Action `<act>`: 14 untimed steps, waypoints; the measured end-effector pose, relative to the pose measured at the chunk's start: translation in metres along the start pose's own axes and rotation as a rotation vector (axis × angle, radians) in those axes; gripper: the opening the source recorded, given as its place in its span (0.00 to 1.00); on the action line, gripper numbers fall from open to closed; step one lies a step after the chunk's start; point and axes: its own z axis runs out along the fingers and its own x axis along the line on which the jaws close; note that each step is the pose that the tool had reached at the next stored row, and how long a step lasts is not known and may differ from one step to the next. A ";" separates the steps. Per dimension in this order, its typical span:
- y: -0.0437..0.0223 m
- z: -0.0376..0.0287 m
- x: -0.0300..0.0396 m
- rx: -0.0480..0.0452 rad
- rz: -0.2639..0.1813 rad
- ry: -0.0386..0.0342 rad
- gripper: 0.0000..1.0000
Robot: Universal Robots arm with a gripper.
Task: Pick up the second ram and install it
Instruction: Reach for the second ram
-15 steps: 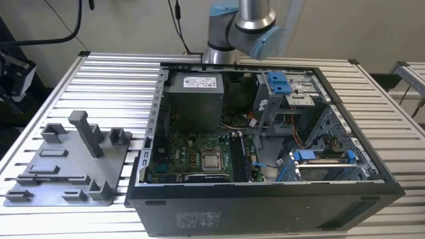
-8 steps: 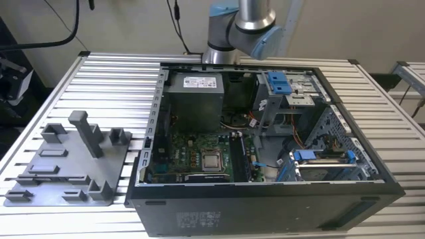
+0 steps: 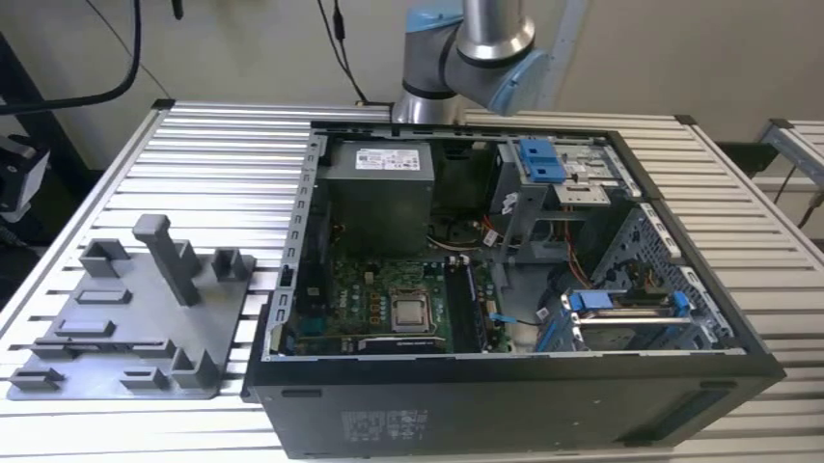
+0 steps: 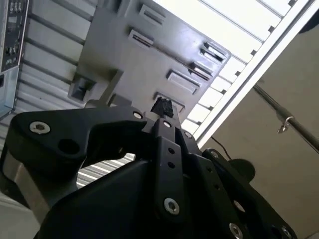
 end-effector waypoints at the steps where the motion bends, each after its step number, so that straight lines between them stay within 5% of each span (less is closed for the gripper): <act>1: 0.0000 0.0000 0.0000 0.0000 0.000 0.0000 0.11; 14: 0.0064 0.0011 0.0004 -0.0001 -0.002 -0.0002 0.11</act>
